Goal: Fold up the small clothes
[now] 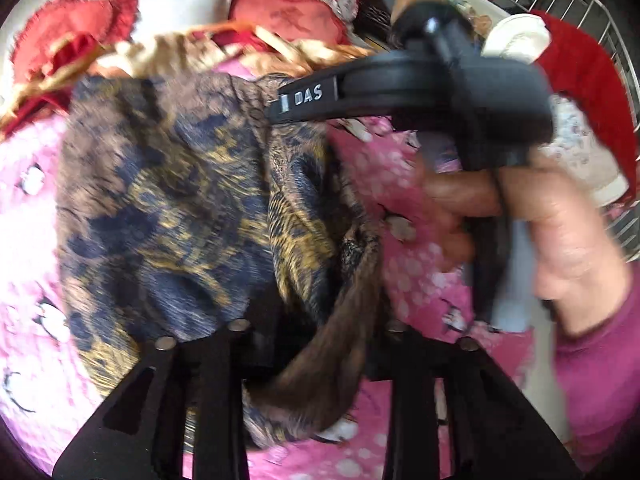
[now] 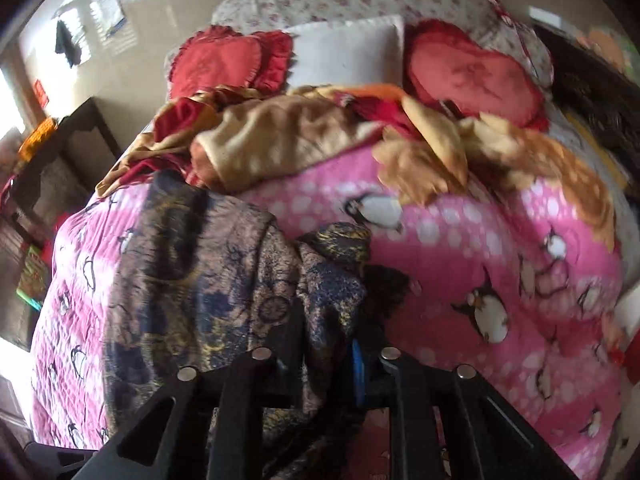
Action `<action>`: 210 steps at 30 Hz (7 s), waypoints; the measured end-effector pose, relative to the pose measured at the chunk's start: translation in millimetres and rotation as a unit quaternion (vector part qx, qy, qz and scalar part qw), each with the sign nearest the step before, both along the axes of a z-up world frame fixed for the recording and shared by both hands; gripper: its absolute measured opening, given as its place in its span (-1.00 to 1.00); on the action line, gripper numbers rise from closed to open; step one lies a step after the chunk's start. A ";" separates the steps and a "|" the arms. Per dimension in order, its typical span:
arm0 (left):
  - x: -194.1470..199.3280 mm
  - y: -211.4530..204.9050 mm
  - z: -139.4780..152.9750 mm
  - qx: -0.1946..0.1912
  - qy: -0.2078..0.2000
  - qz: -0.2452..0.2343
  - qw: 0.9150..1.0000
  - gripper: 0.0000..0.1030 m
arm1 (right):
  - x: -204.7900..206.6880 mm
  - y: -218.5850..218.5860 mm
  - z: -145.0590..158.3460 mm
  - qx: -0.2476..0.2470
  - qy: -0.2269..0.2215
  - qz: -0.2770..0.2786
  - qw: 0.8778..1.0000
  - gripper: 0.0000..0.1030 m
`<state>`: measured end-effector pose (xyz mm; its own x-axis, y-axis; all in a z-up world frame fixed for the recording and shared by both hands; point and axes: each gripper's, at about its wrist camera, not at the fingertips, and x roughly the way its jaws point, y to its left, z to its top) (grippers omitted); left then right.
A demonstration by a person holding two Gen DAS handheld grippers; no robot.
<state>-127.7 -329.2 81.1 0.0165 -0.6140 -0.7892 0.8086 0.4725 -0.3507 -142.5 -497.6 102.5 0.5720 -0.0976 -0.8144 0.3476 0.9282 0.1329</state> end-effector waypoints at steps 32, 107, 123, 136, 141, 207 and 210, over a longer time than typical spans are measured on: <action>4.2 121.9 -26.1 0.066 -0.138 0.105 0.983 0.29 | -146.0 67.1 -6.0 0.114 -0.078 0.001 0.990 -0.62; 94.8 86.2 -66.9 -0.051 0.082 0.118 0.988 0.50 | -64.8 23.5 -53.4 0.146 -0.096 -0.014 0.984 0.10; 52.0 184.0 6.1 -0.035 0.054 0.092 0.994 -0.46 | -99.1 124.1 5.8 0.184 -0.106 0.054 0.976 -0.44; 10.5 252.6 -20.9 0.032 -0.004 0.166 0.986 0.26 | -131.4 180.5 -6.0 0.093 -0.041 0.011 0.995 -0.10; -0.6 259.0 -11.0 0.038 -0.050 0.184 0.981 0.30 | -136.9 218.2 20.0 0.037 -0.069 0.090 0.993 -0.10; -32.6 253.3 17.5 0.063 -0.154 0.229 0.959 0.30 | -131.4 253.7 9.7 -0.042 -0.016 -0.006 0.999 0.50; -30.4 252.7 15.5 0.065 -0.152 0.230 0.959 0.30 | -129.0 253.1 7.5 -0.041 -0.012 -0.007 0.999 0.50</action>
